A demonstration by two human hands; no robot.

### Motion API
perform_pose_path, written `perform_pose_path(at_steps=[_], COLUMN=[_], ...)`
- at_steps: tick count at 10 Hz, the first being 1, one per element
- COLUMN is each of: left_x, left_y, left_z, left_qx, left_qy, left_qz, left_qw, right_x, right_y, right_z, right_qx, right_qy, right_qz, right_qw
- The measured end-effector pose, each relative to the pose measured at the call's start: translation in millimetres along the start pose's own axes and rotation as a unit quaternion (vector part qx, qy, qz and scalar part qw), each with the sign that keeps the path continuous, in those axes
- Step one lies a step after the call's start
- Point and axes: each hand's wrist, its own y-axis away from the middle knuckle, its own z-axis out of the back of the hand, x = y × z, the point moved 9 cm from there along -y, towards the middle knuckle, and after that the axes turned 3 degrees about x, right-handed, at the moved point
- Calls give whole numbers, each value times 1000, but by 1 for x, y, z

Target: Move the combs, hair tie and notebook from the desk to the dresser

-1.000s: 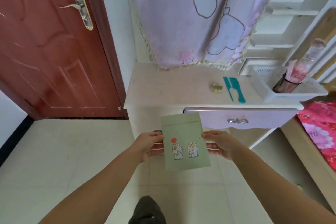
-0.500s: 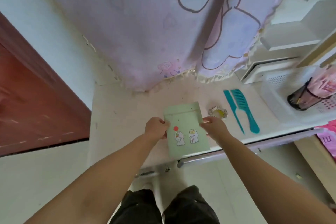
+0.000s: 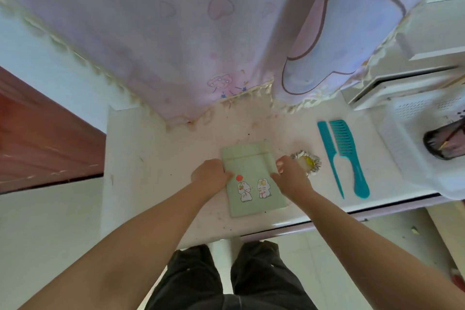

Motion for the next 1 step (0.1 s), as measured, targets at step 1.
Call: perform_pose_path(at_steps=[1], left_x=[-2], left_y=[11], left_z=[5], left_qx=[-38], left_qy=[-86], left_qz=[-73], left_qw=[993], right_x=[19], right_y=[9], right_z=[27], right_qx=[-42], right_qy=[-46], right_qz=[25], right_qw=[998])
